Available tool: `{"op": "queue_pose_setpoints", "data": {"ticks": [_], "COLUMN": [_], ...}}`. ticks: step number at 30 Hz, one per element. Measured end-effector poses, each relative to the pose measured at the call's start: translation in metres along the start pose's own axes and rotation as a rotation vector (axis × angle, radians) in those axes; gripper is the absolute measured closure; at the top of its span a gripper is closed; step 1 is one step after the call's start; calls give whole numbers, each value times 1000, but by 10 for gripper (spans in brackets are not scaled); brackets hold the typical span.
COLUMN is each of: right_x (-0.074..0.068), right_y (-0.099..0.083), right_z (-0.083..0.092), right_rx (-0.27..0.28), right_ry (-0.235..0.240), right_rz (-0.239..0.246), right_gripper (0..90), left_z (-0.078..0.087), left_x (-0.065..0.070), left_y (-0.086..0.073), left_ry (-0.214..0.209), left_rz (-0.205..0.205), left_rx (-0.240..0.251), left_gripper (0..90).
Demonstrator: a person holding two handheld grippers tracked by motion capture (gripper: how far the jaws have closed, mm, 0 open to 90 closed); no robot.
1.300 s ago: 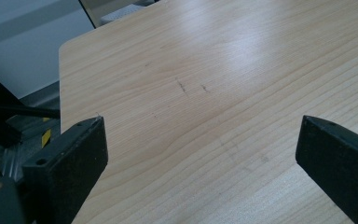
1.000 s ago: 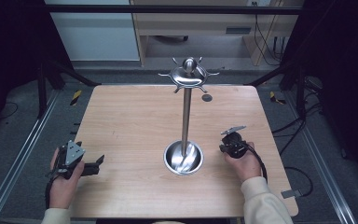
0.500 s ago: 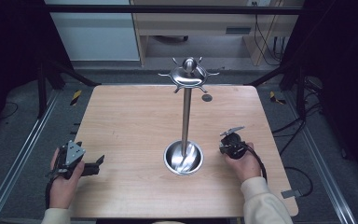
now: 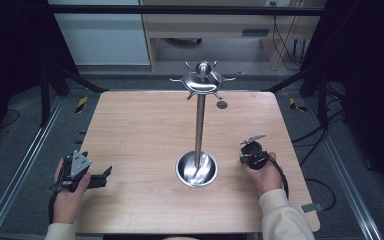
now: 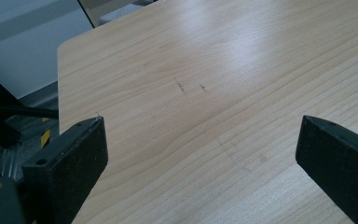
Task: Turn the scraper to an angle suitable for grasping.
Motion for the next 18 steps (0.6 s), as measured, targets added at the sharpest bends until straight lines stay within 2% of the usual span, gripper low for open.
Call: {"op": "queue_pose_setpoints", "data": {"ticks": [8, 18], "right_x": [16, 21], "right_y": [-4, -5], "right_z": [3, 4], "right_rx": [1, -5], "right_ry": [-31, -55], "right_rz": [-56, -69], "right_gripper": [889, 888], "left_z": [0, 0], "left_x": [0, 0], "left_y": [0, 0], "left_ry": [0, -1], "left_rz": [0, 0], "left_rx": [0, 0], "left_gripper": [20, 20]}}
Point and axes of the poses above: each handheld gripper's, and its own axes: z roughly backward along the jaws, y roughly out of its top, x roughly to its right, the point moved 2 cm from there along -z, roughly forward along the jaws, and after that the axes turned 3 degrees about y, right-handed, at the moved point
